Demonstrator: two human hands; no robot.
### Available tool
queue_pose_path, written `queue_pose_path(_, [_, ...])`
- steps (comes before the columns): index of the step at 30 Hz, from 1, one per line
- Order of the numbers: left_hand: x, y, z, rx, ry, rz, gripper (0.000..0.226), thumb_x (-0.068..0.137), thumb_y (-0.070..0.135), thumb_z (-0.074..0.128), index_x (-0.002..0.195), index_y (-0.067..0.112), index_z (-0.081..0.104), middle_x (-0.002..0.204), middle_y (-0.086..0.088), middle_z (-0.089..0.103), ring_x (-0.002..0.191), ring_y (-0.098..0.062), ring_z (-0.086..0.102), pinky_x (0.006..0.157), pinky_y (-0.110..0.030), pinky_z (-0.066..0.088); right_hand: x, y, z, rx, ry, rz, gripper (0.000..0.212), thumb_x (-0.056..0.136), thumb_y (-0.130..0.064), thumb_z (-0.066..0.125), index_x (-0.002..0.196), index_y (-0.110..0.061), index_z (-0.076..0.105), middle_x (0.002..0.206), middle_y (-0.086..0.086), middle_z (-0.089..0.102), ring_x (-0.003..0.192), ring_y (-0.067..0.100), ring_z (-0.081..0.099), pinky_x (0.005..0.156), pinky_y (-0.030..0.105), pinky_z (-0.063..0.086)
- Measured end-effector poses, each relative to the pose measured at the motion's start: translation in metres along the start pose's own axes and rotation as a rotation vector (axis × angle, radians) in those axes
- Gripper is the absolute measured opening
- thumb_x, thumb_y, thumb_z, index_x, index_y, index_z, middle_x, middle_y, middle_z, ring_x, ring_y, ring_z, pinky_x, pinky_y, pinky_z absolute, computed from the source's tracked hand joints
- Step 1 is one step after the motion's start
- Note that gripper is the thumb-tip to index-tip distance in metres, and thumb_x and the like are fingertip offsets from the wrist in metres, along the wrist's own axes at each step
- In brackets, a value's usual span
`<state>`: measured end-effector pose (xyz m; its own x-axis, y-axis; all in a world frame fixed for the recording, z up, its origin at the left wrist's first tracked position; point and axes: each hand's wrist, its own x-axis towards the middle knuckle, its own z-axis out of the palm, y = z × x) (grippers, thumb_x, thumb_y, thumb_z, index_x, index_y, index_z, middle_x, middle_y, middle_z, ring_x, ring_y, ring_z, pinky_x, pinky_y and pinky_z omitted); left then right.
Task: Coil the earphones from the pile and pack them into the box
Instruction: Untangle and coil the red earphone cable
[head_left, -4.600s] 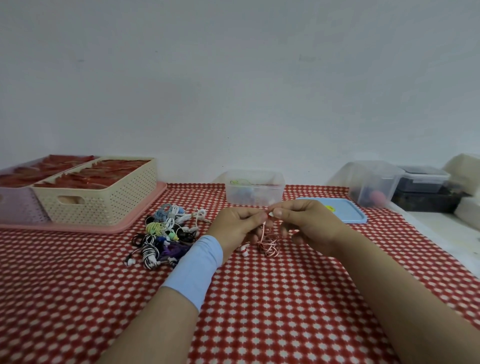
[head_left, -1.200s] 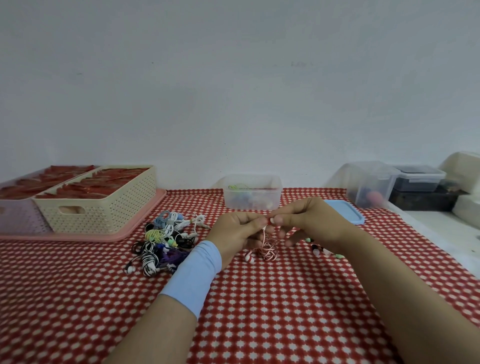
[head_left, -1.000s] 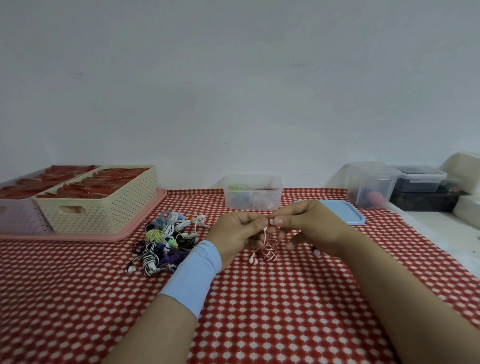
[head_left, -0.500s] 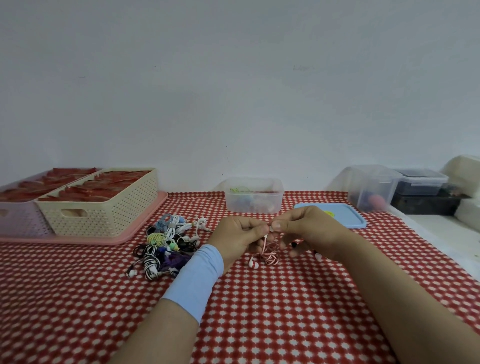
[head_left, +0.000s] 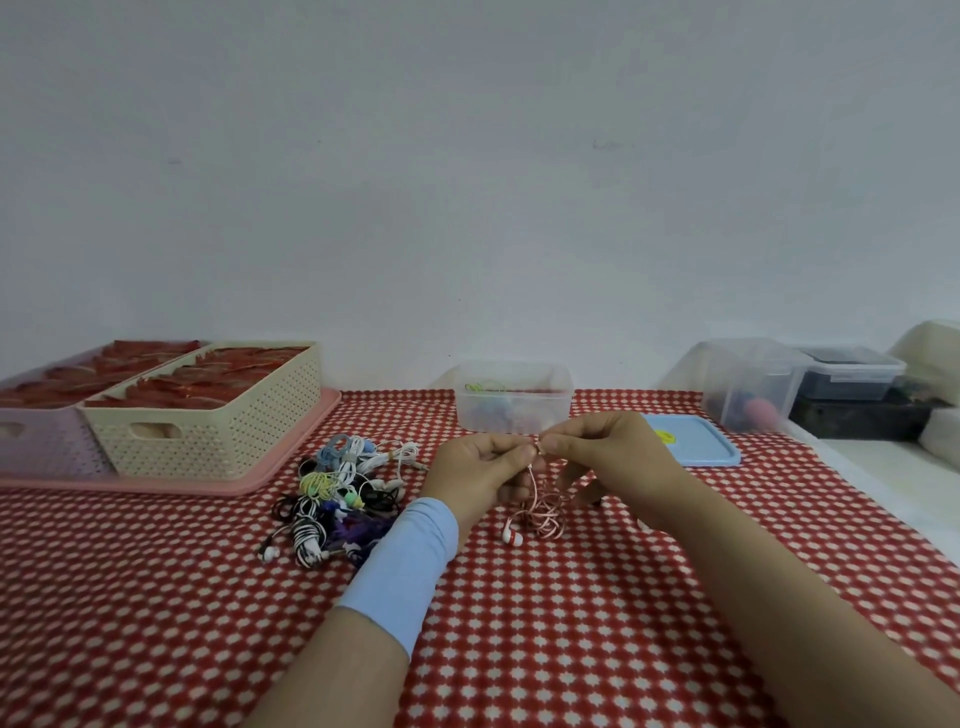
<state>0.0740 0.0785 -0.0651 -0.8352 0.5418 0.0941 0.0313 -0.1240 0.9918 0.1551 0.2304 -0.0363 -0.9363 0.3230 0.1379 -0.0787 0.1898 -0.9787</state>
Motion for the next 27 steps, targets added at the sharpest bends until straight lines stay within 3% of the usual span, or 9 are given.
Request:
queue_pose_path(12, [-0.001,0.000,-0.001,0.031,-0.006,0.039,0.007,0.089,0.007,0.069,0.092,0.009,0.075,0.078,-0.005,0.073,0.069,-0.016,0.067,0.065,-0.028,0.059,-0.003,0.002,-0.008,-0.038,-0.080,-0.023,0.011,0.082,-0.007,0.079,0.093,-0.005,0.079,0.073,0.009,0.073,0.059,0.016,0.062,0.049,0.029,0.052])
queue_pose_path(17, [-0.003,0.000,-0.001,-0.008,-0.057,0.037,0.010,0.092,0.013,0.067,0.096,0.009,0.075,0.087,-0.007,0.076,0.079,-0.018,0.072,0.067,-0.028,0.058,-0.004,-0.001,-0.012,0.033,-0.153,0.013,0.015,0.088,-0.014,0.072,0.096,-0.003,0.079,0.089,0.012,0.076,0.063,0.017,0.062,0.049,0.029,0.052])
queue_pose_path(22, [-0.004,0.002,0.001,-0.023,-0.094,0.026,0.012,0.092,0.011,0.065,0.099,0.006,0.073,0.085,-0.008,0.075,0.078,-0.015,0.071,0.063,-0.026,0.057,-0.003,0.001,-0.012,0.022,-0.157,0.009,0.014,0.088,-0.009,0.072,0.097,0.000,0.078,0.079,0.010,0.073,0.061,0.015,0.061,0.048,0.028,0.052])
queue_pose_path(27, [-0.005,0.002,-0.001,-0.025,-0.108,0.024,0.010,0.093,0.012,0.064,0.095,0.011,0.074,0.080,-0.003,0.074,0.073,-0.013,0.069,0.064,-0.025,0.056,-0.003,0.001,-0.011,-0.019,-0.169,-0.036,0.015,0.093,-0.011,0.067,0.098,0.000,0.077,0.082,0.008,0.074,0.063,0.016,0.062,0.048,0.029,0.052])
